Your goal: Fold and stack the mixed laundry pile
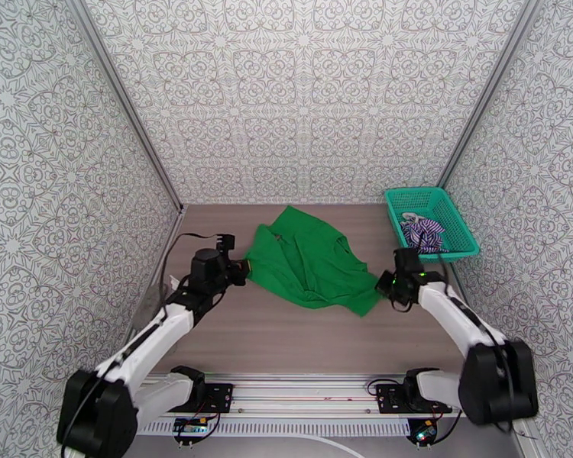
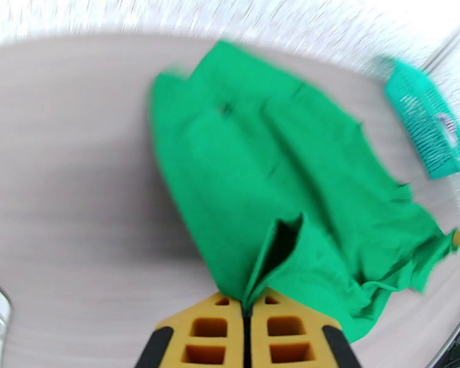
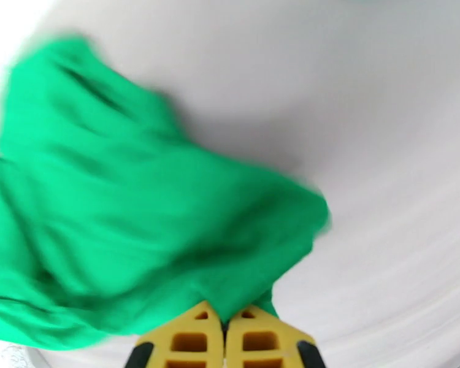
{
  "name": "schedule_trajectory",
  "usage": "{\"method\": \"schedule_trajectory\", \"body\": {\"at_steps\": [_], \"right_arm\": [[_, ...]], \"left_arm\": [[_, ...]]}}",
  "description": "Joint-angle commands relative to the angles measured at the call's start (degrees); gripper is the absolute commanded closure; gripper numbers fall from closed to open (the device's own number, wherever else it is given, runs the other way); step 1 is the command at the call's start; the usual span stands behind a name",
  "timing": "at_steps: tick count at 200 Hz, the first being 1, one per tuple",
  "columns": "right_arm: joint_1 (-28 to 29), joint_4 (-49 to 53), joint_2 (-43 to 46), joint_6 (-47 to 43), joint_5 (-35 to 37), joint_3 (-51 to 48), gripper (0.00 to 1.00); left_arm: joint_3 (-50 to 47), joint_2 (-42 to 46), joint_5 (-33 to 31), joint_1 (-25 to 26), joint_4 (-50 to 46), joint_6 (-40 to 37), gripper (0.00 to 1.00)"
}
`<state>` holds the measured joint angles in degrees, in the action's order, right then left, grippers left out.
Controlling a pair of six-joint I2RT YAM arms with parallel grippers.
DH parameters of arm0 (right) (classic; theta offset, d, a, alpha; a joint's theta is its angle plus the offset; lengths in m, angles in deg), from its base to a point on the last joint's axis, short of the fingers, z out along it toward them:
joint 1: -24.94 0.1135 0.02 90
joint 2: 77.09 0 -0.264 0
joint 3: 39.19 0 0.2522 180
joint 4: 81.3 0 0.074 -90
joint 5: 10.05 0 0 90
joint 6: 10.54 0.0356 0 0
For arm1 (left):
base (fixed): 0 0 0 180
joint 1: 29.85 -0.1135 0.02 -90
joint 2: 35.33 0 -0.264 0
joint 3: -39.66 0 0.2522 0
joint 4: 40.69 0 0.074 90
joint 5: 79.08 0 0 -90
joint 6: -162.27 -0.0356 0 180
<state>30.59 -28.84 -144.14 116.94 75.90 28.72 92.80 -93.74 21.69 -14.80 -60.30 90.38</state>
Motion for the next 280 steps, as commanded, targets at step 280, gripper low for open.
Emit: {"method": "schedule_trajectory", "body": {"at_steps": [280], "right_arm": [[-0.8,-3.8,-20.5,-11.7,-2.6,72.0,1.0]], "left_arm": [[57.9,-16.8,15.0,-23.7,-10.0,-3.7,1.0]]}}
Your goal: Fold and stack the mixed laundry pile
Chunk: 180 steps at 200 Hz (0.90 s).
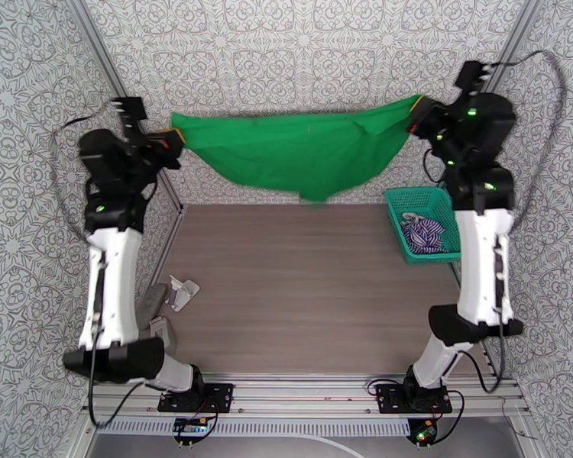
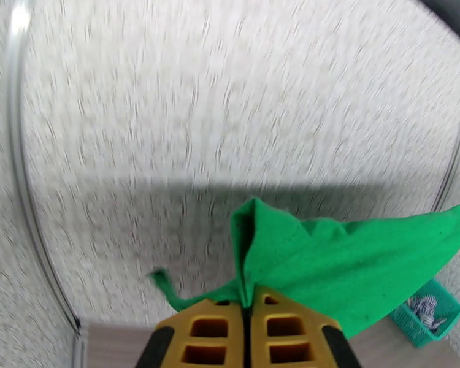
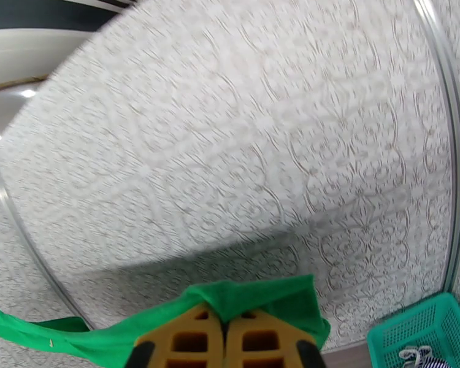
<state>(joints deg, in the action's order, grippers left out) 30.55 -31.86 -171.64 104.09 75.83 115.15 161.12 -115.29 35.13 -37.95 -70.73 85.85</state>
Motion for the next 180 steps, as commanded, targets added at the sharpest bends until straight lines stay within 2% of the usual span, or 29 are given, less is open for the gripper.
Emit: {"method": "schedule_trajectory", "body": {"at_steps": [1,30,35,47,61,77,80,87,91,96,115,138,161,171,180], "right_arm": [[-0.8,-0.8,7.6,1.2,-2.5,-15.5,1.0],[-0.8,-4.1,22.4,3.9,-4.2,-49.1,1.0],[-0.8,-4.0,24.8,4.6,-4.1,-54.6,1.0],[-0.8,-3.8,29.9,6.0,-5.0,-66.9,1.0],[-0.8,-2.2,35.5,7.4,-6.5,-79.1,1.0],[-0.8,2.0,41.1,8.9,-7.0,-89.4,1.0],[-0.8,3.0,42.1,9.0,-7.1,-90.8,0.94],[-0.8,5.6,44.1,9.2,-6.3,-93.3,0.68],[-0.8,7.3,45.1,9.2,-5.6,-94.2,0.57],[-0.8,9.4,46.1,9.2,-4.8,-94.9,0.49],[-0.8,15.7,47.8,8.3,-1.1,-94.3,0.34],[-0.8,18.1,44.5,5.9,1.1,-89.8,0.32],[-0.6,17.4,38.5,3.8,0.7,-85.9,0.31],[-0.4,15.7,35.7,3.4,-0.3,-85.2,0.31],[0.3,14.2,32.4,2.9,-1.3,-84.2,0.33]], "left_arm": [[-11.2,5.2,1.7,-0.6,0.4,0.8,1.0],[-37.7,18.0,1.9,0.1,3.8,4.0,1.0],[-42.1,20.2,1.3,0.6,3.8,4.3,0.97],[-51.7,25.3,-0.6,2.5,2.3,4.2,0.81],[-60.9,30.7,-2.3,5.0,-0.4,5.1,0.46],[-68.3,36.8,-4.1,8.7,-3.4,7.0,0.24],[-69.2,37.7,-4.9,9.5,-4.4,7.1,0.21],[-70.4,39.5,-6.6,11.2,-7.0,7.0,0.16],[-70.9,40.4,-7.8,12.0,-8.6,6.9,0.15],[-71.0,41.2,-9.0,12.7,-10.6,6.8,0.15],[-68.8,40.4,-12.2,12.8,-17.4,7.2,0.15],[-65.0,34.7,-13.1,13.3,-20.6,7.8,0.22],[-63.5,26.5,-12.8,16.1,-17.8,9.4,0.3],[-63.0,22.3,-13.5,17.5,-16.1,10.4,0.38],[-62.3,18.3,-14.1,18.2,-15.1,11.4,0.41]]}}
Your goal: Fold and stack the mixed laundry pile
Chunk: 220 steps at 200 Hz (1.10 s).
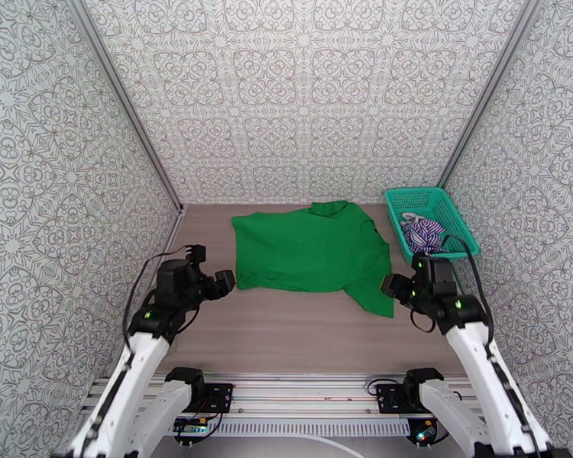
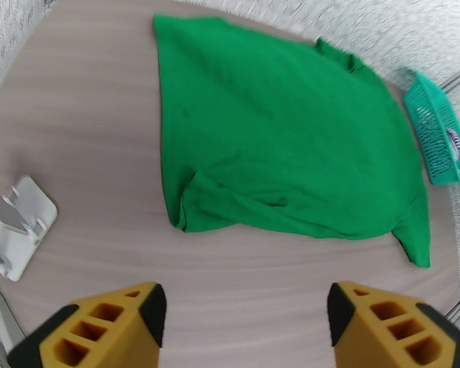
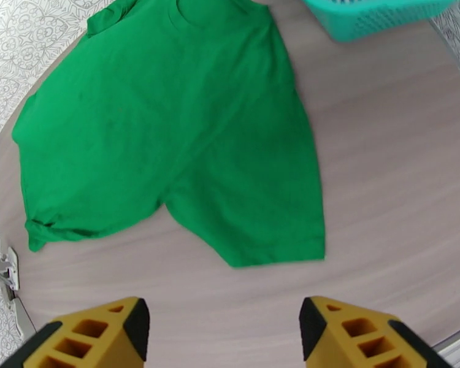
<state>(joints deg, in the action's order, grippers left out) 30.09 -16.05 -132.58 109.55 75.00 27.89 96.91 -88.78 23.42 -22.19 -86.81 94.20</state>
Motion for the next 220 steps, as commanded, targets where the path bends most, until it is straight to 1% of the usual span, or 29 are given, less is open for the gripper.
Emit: {"method": "schedule_trajectory", "body": {"at_steps": [1,23,30,45,56,77,99,148,166,186,204,220], "right_arm": [[0.9,-1.9,-7.1,-2.6,-0.5,3.1,0.33],[3.9,-5.8,-14.9,-2.8,-0.9,5.0,0.35],[4.4,-7.1,-16.2,-2.6,-1.1,4.9,0.36],[5.1,-10.1,-19.1,-2.1,-2.2,4.6,0.39],[5.4,-11.4,-20.9,-2.0,-2.1,4.5,0.41],[5.6,-12.8,-23.7,-2.7,-2.2,4.8,0.44],[5.6,-13.2,-25.3,-3.5,-1.8,5.1,0.44],[5.6,-13.8,-26.5,-4.4,-1.6,5.0,0.45],[5.6,-14.4,-27.1,-4.5,-2.0,5.0,0.45],[5.6,-14.6,-27.6,-4.5,-2.4,5.2,0.46],[5.6,-14.6,-27.5,-4.5,-2.4,5.1,0.46],[5.6,-14.4,-27.0,-4.7,-2.3,5.1,0.46]], "left_arm": [[1.9,-8.7,-2.5,2.5,1.1,3.2,0.41],[1.9,-16.4,-6.6,2.0,3.2,6.1,0.41],[1.0,-17.8,-7.1,1.7,5.3,7.3,0.43],[-0.3,-19.9,-4.6,1.0,11.4,9.7,0.5],[0.7,-22.4,-3.5,1.3,14.0,10.8,0.54],[4.5,-28.4,-4.4,2.2,14.6,11.6,0.55],[7.6,-33.9,-6.0,2.6,14.4,11.9,0.61],[12.9,-41.8,-7.9,3.2,13.8,11.6,0.6],[14.9,-45.0,-8.4,3.5,13.7,11.6,0.57],[16.9,-48.2,-8.6,3.7,13.7,11.7,0.57],[17.7,-49.5,-8.6,3.9,13.5,12.2,0.66],[17.2,-49.0,-9.6,4.6,13.5,12.1,0.77]]}}
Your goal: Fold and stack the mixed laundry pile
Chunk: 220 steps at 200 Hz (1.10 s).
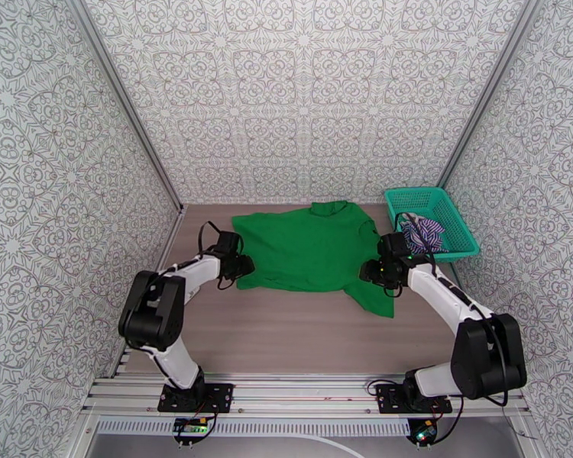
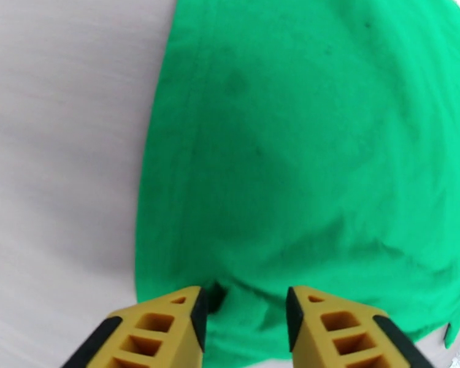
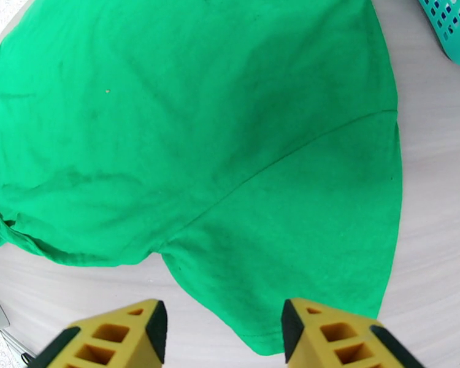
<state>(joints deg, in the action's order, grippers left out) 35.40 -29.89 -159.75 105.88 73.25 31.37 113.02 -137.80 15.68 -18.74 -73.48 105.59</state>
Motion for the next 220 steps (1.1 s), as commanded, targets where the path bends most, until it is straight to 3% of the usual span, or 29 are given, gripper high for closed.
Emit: {"method": "schedule_trajectory", "body": {"at_steps": [1,24,51,106,143,147,159,164,182,201,220], "right_arm": [[0.3,-0.6,0.2,-1.1,-0.5,1.5,0.46],[0.3,-0.6,0.9,-1.2,0.0,1.1,0.46],[0.3,-0.3,1.7,-1.2,0.4,0.6,0.46],[-0.1,2.9,4.9,-0.4,3.9,-2.4,0.46],[-4.7,6.8,6.5,0.7,5.0,-6.6,0.45],[-5.2,7.2,6.5,0.7,4.9,-6.8,0.45],[-6.5,8.5,6.1,0.7,4.4,-7.4,0.45],[-7.0,8.9,6.0,0.9,4.4,-7.6,0.45],[-9.1,9.3,6.0,1.6,3.8,-8.8,0.44],[-12.1,7.3,5.1,2.5,0.6,-10.4,0.45],[-13.9,6.1,2.5,3.2,-2.8,-10.7,0.47]], "left_arm": [[1.1,0.1,-1.9,1.2,0.2,0.7,0.78],[-1.0,2.1,-2.1,1.5,1.9,0.8,1.0],[-4.5,8.7,-4.2,2.5,2.8,1.0,1.0],[-14.3,27.9,-5.9,5.5,-4.6,4.3,1.0],[-21.7,39.3,-7.0,10.3,-12.0,10.4,1.0],[-22.4,40.3,-7.3,11.0,-12.8,11.4,0.95],[-24.2,42.9,-8.0,13.0,-15.5,13.7,0.59],[-24.9,44.0,-8.9,13.8,-16.7,14.8,0.51],[-26.7,48.8,-11.5,16.1,-20.6,17.3,0.51],[-27.3,51.3,-11.7,15.2,-22.1,16.4,0.53],[-26.8,48.8,-8.2,12.0,-20.2,13.3,0.43]]}}
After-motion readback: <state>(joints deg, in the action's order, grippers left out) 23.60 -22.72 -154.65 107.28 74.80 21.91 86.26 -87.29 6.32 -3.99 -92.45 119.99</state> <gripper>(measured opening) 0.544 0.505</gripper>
